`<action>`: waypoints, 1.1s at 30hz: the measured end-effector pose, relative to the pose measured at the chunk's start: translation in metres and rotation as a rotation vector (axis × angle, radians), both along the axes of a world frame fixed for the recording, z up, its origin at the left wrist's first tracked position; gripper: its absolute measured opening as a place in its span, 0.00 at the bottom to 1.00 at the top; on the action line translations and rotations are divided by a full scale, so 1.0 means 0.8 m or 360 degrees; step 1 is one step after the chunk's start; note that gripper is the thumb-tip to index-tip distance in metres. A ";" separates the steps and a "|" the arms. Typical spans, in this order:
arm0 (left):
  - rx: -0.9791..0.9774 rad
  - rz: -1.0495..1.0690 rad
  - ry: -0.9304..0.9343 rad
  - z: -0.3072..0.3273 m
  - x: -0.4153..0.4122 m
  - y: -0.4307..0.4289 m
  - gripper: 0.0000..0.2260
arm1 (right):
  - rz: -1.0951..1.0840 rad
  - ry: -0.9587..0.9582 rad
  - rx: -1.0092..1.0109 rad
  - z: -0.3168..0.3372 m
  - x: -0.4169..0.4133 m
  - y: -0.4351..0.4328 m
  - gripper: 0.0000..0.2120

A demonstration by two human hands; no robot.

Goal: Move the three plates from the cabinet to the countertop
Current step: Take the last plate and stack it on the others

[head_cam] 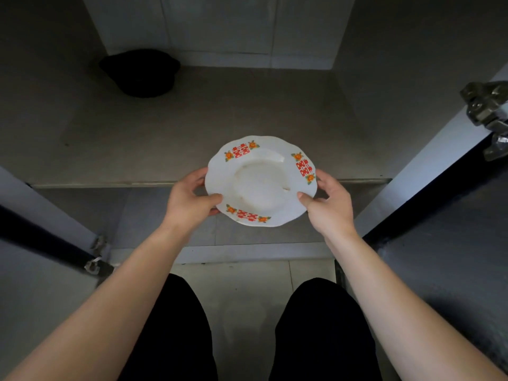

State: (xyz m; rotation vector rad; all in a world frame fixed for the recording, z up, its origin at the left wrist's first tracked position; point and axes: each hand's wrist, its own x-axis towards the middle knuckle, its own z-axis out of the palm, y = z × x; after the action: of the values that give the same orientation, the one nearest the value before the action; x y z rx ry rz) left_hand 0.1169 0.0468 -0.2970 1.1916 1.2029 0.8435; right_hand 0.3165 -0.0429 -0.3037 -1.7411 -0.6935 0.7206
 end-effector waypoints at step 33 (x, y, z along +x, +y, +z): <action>-0.0530 0.0479 0.0437 0.167 -0.232 -0.135 0.27 | 0.0651 0.0118 -0.0494 0.154 -0.203 -0.049 0.25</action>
State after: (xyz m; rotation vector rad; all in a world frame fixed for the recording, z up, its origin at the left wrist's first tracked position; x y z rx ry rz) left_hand -0.0687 -0.0612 -0.1636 0.8836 1.7051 0.6749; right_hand 0.1541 -0.0819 -0.1808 -1.8583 -0.9387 1.2210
